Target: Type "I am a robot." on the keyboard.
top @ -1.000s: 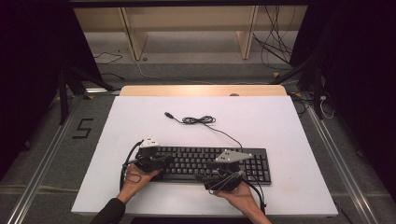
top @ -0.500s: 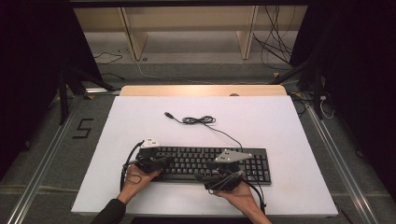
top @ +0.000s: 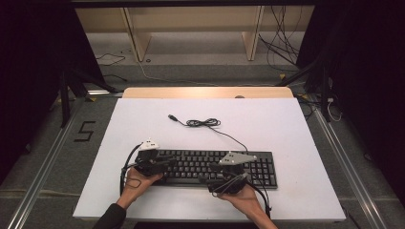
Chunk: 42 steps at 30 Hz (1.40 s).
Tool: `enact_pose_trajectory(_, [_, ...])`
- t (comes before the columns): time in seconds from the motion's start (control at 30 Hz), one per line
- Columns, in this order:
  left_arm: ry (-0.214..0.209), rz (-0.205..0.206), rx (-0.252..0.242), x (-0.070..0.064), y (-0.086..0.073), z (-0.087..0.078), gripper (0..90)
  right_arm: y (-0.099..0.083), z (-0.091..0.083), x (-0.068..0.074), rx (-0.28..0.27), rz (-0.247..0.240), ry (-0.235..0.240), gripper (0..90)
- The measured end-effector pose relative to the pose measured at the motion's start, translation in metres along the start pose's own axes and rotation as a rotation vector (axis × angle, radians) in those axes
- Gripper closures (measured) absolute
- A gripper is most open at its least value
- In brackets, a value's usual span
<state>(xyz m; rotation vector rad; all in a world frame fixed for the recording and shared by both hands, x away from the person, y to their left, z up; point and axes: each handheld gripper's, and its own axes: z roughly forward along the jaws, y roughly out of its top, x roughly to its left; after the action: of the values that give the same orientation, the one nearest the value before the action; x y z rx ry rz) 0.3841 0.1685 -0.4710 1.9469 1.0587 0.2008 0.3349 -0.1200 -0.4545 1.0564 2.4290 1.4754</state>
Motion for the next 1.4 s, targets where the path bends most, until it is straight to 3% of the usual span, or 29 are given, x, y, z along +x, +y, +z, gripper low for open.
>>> enact_pose_trajectory(0.37, [-0.035,-0.018,-0.011,-0.003,-0.001,-0.009,47.8,0.004,0.007,-0.003,0.004,0.006,-0.002,36.2])
enact_pose_trajectory(0.57, [-0.041,-0.021,-0.031,-0.007,-0.002,-0.016,38.4,0.008,0.011,-0.007,0.009,0.015,-0.015,41.2])
enact_pose_trajectory(0.77, [-0.04,-0.029,-0.055,-0.008,-0.006,-0.023,34.4,0.01,0.015,-0.012,0.025,0.02,-0.038,52.4])
enact_pose_trajectory(1.17, [-0.042,-0.038,-0.1,-0.007,-0.012,-0.035,29.9,0.014,0.027,-0.02,0.06,0.034,-0.083,86.3])
enact_pose_trajectory(1.4, [-0.049,-0.027,-0.117,-0.009,-0.016,-0.04,29.0,0.018,0.036,-0.025,0.081,0.036,-0.115,90.0])
